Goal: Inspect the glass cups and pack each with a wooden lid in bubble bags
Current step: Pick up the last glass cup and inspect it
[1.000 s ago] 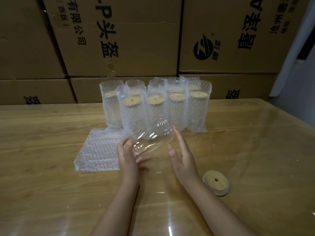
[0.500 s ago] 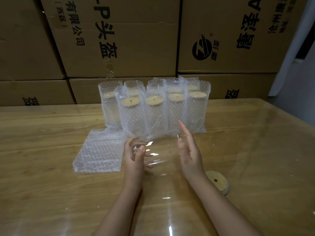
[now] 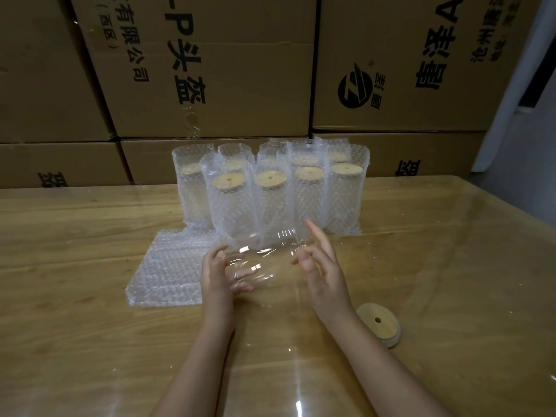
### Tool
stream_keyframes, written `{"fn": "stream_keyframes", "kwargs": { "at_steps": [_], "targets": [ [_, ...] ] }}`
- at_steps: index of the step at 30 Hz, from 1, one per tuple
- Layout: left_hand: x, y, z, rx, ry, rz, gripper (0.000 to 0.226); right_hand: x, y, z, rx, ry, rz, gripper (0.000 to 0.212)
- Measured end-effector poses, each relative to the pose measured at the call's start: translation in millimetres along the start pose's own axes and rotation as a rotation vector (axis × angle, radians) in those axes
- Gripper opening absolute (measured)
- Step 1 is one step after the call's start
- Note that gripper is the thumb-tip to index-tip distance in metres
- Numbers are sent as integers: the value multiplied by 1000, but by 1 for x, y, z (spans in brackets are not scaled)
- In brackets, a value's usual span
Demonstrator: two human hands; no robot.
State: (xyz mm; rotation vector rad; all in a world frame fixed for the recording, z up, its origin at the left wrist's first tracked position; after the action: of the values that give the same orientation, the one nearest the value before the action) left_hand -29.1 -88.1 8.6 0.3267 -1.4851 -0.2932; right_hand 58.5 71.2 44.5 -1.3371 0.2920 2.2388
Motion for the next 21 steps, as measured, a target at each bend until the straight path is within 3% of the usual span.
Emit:
{"fn": "stream_keyframes", "kwargs": {
  "at_steps": [3, 7, 10, 13, 17, 21],
  "targets": [
    [3, 1, -1, -45, 23, 55, 40, -7, -2, 4, -28, 56, 79, 34],
    [6, 4, -4, -83, 47, 83, 36, -11, -7, 10, -44, 75, 102, 67],
    [9, 7, -5, -100, 77, 103, 38, -8, -8, 10, -49, 110, 106, 75],
    [15, 9, -10, -103, 214, 156, 52, 5, -1, 5, -53, 309, 167, 79],
    [20, 8, -19, -138, 428, 236, 47, 23, 2, -1, -84, 679, 282, 69],
    [18, 13, -16, -187, 383, 185, 47, 28, -6, 5, -86, 661, 246, 87]
  ]
}}
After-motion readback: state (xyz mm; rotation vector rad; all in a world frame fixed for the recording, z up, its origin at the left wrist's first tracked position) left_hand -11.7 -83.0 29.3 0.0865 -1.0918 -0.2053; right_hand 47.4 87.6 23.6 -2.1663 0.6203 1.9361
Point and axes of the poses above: each hand's wrist, its own z-axis towards the middle knuckle, its own y-axis out of the palm, x = y × z, the point moved 5 cm from there along z, towards the middle knuckle, and after that the axes turned 6 degrees about x, right-handed, at the moved point
